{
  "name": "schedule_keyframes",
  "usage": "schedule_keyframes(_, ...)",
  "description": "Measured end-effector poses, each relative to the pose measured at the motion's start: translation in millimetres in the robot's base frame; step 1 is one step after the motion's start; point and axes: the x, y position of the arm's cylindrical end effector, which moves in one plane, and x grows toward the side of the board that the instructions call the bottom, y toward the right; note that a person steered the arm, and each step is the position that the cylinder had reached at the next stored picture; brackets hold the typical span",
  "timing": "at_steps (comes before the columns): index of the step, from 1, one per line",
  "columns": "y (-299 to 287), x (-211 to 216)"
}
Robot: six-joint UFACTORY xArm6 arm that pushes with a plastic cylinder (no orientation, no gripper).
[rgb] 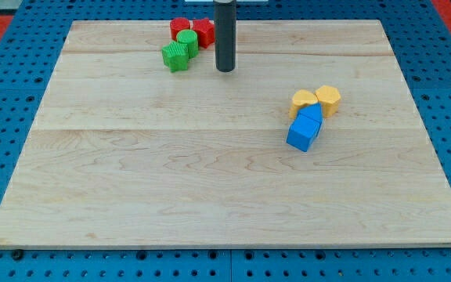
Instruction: Push the yellow hexagon into the yellow heart
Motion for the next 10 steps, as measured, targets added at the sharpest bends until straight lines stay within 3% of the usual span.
schedule_keyframes(4, 24.1, -6.7)
schedule_keyframes(6, 135.3, 15.4)
schedule_keyframes(8, 194.3, 71.4)
schedule_keyframes(10, 143.6, 83.0)
